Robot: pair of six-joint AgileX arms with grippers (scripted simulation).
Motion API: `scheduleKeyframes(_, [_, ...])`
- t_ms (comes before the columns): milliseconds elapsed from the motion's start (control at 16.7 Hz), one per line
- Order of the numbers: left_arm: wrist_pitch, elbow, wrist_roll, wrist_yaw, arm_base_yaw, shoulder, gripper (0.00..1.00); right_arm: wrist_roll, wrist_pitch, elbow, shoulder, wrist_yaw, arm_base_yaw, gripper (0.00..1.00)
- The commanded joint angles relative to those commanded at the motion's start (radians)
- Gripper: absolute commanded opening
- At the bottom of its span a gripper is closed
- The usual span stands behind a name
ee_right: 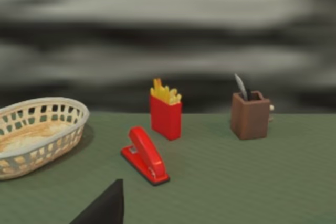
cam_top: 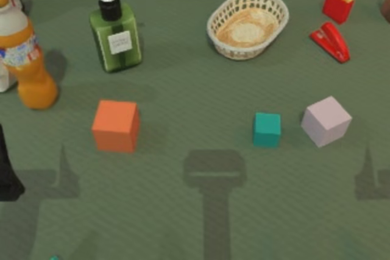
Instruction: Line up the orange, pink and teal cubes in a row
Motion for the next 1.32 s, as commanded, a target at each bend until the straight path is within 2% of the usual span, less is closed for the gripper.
scheduleKeyframes(300, [0.0, 0.0, 0.0, 0.0, 0.0, 0.0, 1.0, 0.022, -0.041, 0.061, 0.061, -0.003, 0.021, 1.0])
scheduleKeyframes(540, [0.0, 0.0, 0.0, 0.0, 0.0, 0.0, 1.0, 0.095, -0.18, 0.285, 0.29, -0.004, 0.081, 1.0])
scheduleKeyframes(1320, [0.0, 0.0, 0.0, 0.0, 0.0, 0.0, 1.0, 0.449, -0.91, 1.381, 1.683, -0.001, 0.37, 1.0])
